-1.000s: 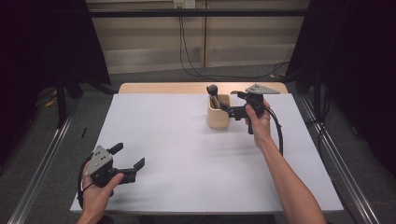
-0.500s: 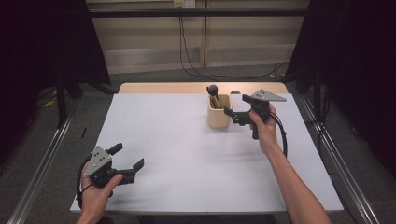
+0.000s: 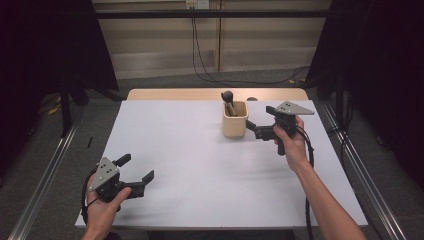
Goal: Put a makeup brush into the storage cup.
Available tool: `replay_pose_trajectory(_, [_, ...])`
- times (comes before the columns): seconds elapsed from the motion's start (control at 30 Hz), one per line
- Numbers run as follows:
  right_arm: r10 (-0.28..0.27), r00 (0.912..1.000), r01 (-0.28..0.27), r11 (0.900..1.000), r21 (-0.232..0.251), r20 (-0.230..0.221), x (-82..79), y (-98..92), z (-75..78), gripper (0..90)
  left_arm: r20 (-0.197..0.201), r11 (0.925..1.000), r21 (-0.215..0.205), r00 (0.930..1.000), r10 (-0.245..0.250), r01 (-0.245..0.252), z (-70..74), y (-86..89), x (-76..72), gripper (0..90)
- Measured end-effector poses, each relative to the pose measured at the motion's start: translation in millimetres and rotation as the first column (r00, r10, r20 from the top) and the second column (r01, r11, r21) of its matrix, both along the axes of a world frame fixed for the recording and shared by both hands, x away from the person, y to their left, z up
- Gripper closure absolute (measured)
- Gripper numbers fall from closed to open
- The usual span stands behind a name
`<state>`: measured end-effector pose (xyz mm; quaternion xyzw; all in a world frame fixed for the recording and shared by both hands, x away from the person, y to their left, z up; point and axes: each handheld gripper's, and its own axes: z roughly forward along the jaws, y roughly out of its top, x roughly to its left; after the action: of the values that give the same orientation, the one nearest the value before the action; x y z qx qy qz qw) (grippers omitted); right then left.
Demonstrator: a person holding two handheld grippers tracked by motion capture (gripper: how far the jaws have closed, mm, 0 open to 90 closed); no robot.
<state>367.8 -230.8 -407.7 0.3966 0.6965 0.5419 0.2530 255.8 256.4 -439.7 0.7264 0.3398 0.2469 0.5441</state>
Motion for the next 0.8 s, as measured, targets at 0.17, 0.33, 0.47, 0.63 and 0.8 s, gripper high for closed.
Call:
replay_pose_trajectory(0.17, [-0.003,1.0000,0.003,1.000,0.005,-0.001,-8.0,-4.7,-1.3,0.6,-0.002,1.0000,0.001,1.0000,0.001,-0.001,-0.2,0.2,-0.3,3.4])
replay_pose_trajectory(0.33, [0.023,0.9997,-0.023,1.000,0.016,-0.013,-16.1,-6.6,-0.5,2.3,0.000,1.0000,-0.002,1.0000,0.004,-0.004,0.1,0.9,-1.4,3.3])
replay_pose_trajectory(0.47, [0.025,0.9996,-0.025,0.999,0.026,-0.009,-24.2,-9.4,1.5,1.5,0.000,1.0000,-0.006,1.0000,0.004,-0.004,0.2,1.0,-2.4,3.4])
replay_pose_trajectory(0.63, [-0.007,1.0000,0.007,0.999,0.032,-0.004,-33.8,-16.3,1.7,0.9,-0.001,1.0000,0.000,1.0000,0.006,-0.006,0.4,1.1,-2.4,3.4])
replay_pose_trajectory(0.8, [-0.019,0.9996,0.020,0.999,0.036,-0.021,-45.1,-23.1,-3.6,0.8,0.002,1.0000,-0.004,1.0000,0.008,-0.008,0.6,1.2,-2.4,3.5])
